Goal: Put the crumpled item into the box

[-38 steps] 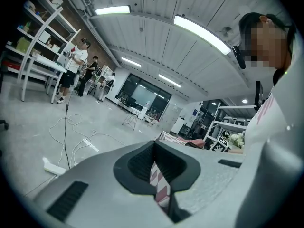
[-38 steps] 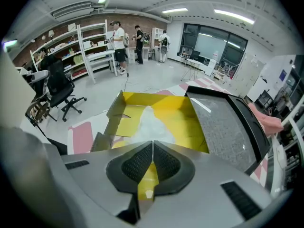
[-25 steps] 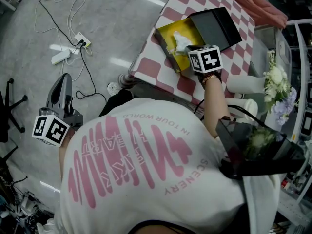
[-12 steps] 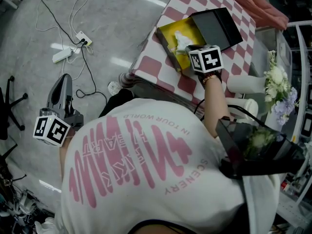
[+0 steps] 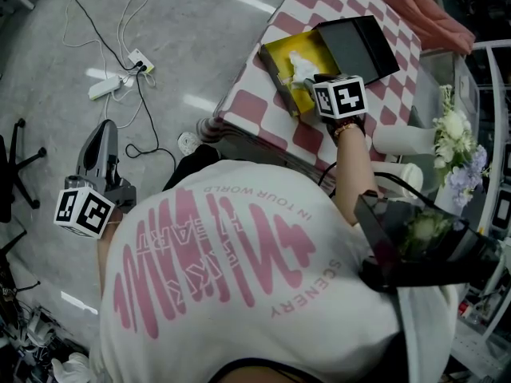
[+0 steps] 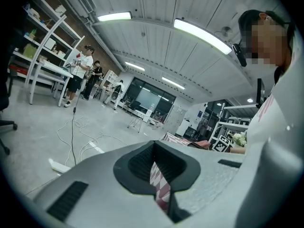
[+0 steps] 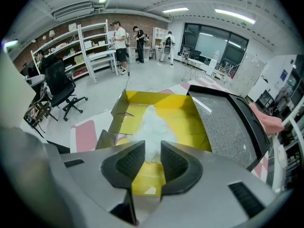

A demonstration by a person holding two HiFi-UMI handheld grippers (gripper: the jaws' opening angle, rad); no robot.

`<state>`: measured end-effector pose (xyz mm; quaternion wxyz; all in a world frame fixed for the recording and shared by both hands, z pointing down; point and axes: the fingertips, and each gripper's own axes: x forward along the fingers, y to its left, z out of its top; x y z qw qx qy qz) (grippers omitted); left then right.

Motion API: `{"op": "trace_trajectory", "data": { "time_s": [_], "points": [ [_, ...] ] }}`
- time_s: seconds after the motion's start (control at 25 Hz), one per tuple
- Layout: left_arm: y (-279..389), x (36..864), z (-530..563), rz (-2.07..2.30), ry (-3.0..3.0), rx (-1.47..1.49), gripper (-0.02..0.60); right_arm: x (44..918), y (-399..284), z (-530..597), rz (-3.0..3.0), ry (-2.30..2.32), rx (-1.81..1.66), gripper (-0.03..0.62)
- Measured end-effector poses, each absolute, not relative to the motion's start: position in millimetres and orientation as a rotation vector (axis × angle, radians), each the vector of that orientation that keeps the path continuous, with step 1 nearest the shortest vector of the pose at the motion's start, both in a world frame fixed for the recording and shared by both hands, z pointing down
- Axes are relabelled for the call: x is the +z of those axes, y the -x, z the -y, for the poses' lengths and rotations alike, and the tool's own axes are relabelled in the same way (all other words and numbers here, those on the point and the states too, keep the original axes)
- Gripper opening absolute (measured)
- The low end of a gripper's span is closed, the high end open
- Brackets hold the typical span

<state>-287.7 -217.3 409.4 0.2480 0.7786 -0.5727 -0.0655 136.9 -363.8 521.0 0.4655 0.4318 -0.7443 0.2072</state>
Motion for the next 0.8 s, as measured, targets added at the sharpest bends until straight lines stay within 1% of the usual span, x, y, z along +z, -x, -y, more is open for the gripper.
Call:
{"op": "trace_trajectory", "data": {
  "time_s": [0.24,0.8],
  "points": [
    [286.6,403.4,201.7,1.582,-2.123,-0.190,0.008,513.0,-136.5,356.1,1.853,-1.069,0.501,0.106],
    [287.1,402.9,201.9,1.581,-2.128,-0.190,0.008,510.8,-138.2,356.2,1.874,-1.100,0.509,0.114]
  ]
}}
